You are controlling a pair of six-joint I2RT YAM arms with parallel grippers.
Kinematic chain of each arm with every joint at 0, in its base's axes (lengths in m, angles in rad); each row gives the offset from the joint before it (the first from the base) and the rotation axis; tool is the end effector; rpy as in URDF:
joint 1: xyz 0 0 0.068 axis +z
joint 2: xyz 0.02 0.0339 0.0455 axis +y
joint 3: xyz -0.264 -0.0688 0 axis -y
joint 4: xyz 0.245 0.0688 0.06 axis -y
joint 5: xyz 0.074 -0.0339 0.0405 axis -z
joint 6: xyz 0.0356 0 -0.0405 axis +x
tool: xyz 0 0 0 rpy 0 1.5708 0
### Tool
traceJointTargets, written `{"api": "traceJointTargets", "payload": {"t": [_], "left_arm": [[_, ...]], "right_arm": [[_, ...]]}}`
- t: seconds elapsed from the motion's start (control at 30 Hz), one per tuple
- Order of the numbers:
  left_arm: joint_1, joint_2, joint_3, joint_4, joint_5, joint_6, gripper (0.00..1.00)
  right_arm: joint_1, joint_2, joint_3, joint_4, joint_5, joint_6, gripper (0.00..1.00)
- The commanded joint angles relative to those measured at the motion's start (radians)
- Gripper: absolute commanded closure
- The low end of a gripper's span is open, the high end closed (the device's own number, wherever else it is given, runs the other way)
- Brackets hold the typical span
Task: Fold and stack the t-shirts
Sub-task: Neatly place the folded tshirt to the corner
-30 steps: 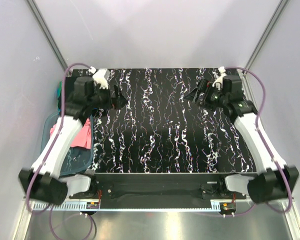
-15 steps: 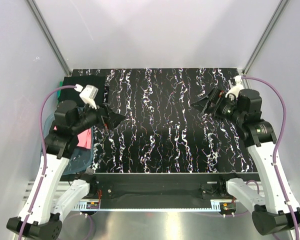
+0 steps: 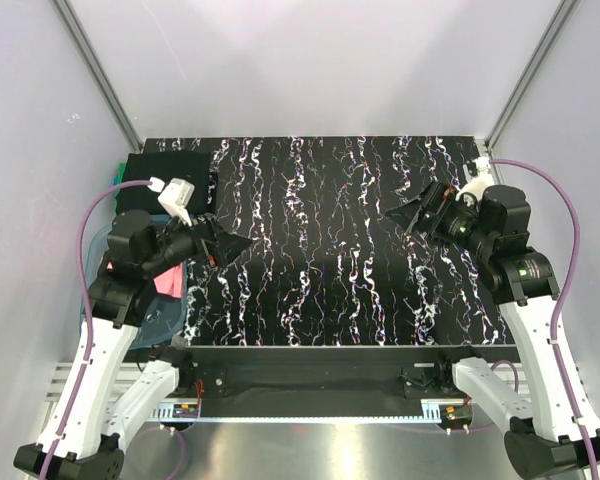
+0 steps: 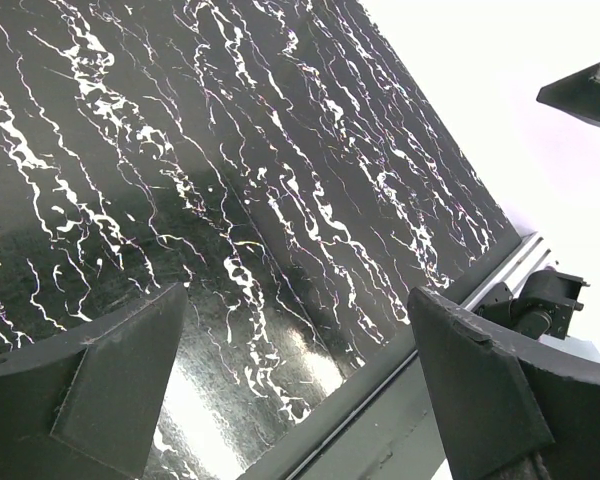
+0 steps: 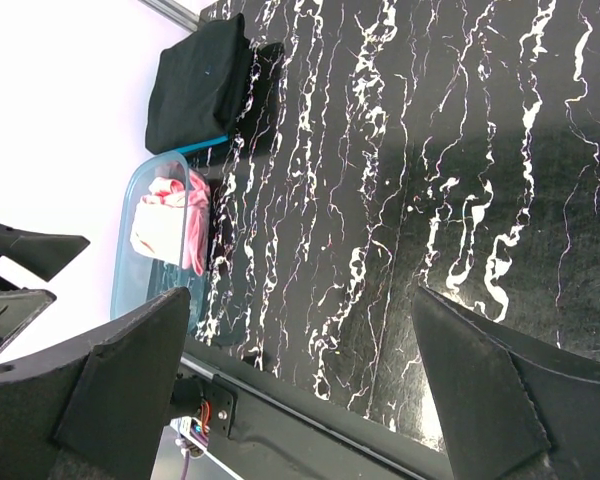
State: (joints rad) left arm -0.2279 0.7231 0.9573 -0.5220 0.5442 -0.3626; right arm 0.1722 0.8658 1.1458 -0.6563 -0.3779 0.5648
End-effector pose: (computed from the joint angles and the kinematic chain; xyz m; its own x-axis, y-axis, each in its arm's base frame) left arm 0.1387 -0.0511 0.3738 -0.4986 -0.1959 -0.8444 0.5348 0.6971 -0.4775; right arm 0.1627 0.0416 0.4006 -0.5720 0.4055 -0.7130 -0.2263 0.7575 0.6123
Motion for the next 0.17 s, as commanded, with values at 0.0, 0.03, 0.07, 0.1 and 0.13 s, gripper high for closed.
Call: {"api": "traceJointTargets", "payload": {"t": [0.0,0.03,0.07,0.1,0.13], "left_arm": [[-0.002,-0.001,0.028,0.034,0.011,0.004,0.01],[-0.002,-0.002,0.029,0.039,0.013,0.004,0.01],[-0.002,-0.004,0.028,0.039,0.013,0.002,0.01],[-0.002,-0.007,0.026,0.042,0.010,0.001,0.01],[-0.002,-0.010,0.023,0.046,0.008,0.001,0.01]], "right_arm": [[0.007,-0.010,0.011,0.014,0.019,-0.019,0.00],[0.007,-0.013,0.009,0.018,0.020,-0.019,0.00],[0.009,-0.016,0.006,0.018,0.020,-0.020,0.00],[0.007,-0.016,0.009,0.021,0.022,-0.022,0.00],[0.009,-0.017,0.009,0.021,0.022,-0.025,0.00]]}}
